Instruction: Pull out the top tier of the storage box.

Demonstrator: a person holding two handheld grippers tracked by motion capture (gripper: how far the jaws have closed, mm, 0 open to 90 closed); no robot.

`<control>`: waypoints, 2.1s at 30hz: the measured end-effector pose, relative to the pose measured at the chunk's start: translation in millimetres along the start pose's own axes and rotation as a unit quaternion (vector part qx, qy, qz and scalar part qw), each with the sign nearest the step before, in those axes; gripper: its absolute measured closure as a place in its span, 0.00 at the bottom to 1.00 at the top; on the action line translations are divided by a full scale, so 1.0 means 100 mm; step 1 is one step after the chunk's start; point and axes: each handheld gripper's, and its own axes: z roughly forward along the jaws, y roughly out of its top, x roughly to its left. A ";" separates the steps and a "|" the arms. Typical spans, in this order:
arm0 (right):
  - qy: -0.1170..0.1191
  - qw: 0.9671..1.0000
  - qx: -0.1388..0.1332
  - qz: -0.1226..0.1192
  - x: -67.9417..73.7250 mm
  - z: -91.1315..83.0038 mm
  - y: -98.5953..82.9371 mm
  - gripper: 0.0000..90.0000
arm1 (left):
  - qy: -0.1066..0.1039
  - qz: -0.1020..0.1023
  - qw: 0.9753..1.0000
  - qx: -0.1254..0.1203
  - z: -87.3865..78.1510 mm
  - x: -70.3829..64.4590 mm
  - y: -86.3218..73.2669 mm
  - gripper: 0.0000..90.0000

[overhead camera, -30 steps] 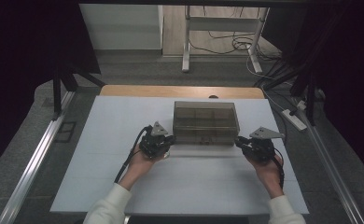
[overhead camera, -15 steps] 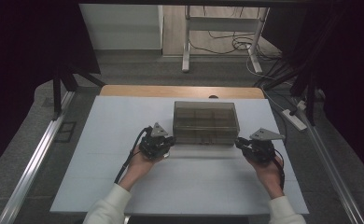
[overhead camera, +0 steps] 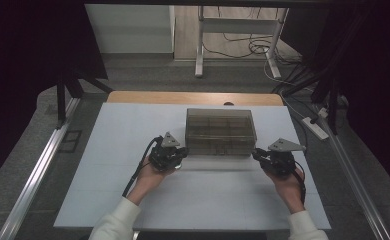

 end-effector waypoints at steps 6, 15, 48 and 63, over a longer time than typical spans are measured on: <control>0.002 1.000 0.000 0.000 0.01 -0.01 -0.01 0.83 | 0.000 0.001 1.000 -0.001 -0.01 -0.01 -0.01 0.90; 0.003 1.000 0.000 0.000 0.01 -0.03 -0.02 0.83 | -0.001 0.005 1.000 0.000 -0.02 -0.05 -0.02 0.90; 0.005 1.000 0.001 -0.011 0.07 -0.09 -0.05 0.83 | -0.002 0.009 1.000 0.000 -0.07 -0.08 -0.06 0.90; 0.006 1.000 0.002 -0.012 0.09 -0.12 -0.07 0.83 | -0.005 0.011 1.000 0.001 -0.09 -0.11 -0.08 0.90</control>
